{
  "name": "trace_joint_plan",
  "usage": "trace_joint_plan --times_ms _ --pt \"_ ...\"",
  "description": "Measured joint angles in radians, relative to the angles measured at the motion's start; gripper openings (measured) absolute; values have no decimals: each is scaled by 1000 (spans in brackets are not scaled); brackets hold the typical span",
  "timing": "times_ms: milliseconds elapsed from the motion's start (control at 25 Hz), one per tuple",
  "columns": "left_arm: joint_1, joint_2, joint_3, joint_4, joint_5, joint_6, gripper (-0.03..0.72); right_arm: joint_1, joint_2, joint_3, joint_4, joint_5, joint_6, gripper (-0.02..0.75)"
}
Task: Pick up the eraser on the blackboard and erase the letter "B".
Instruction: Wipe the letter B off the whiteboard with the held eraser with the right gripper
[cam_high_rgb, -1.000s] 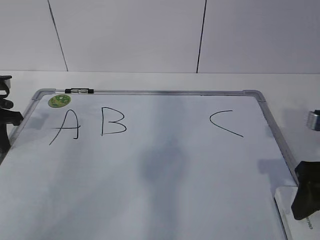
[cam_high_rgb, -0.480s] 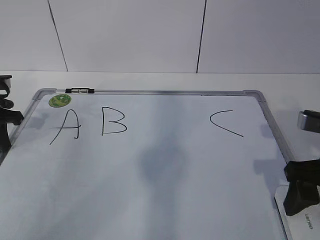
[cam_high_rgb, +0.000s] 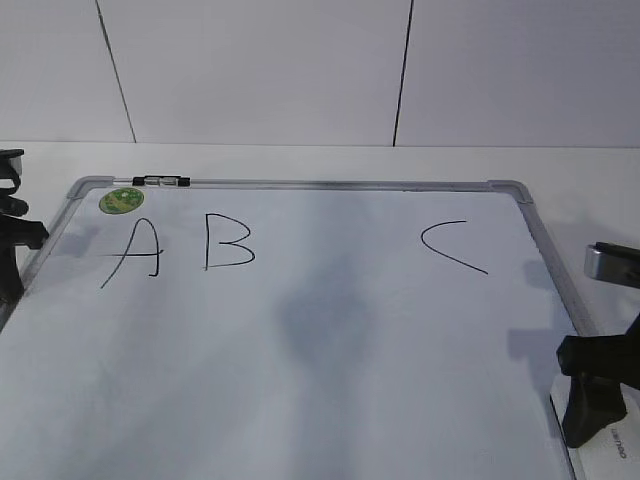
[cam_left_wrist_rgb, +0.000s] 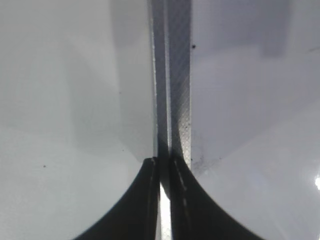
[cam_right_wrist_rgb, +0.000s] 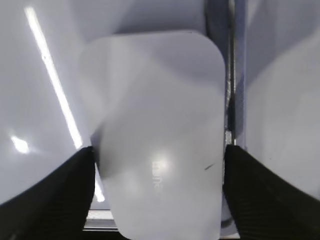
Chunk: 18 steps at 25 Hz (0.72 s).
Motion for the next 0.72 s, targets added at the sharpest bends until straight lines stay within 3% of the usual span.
trace_joint_plan --times_ms 560,720 --pt "0 0 0 -8 -3 0 17 22 74 -2 2 0 0 614" --pt "0 0 0 -9 -4 2 17 22 74 -2 -4 0 0 580"
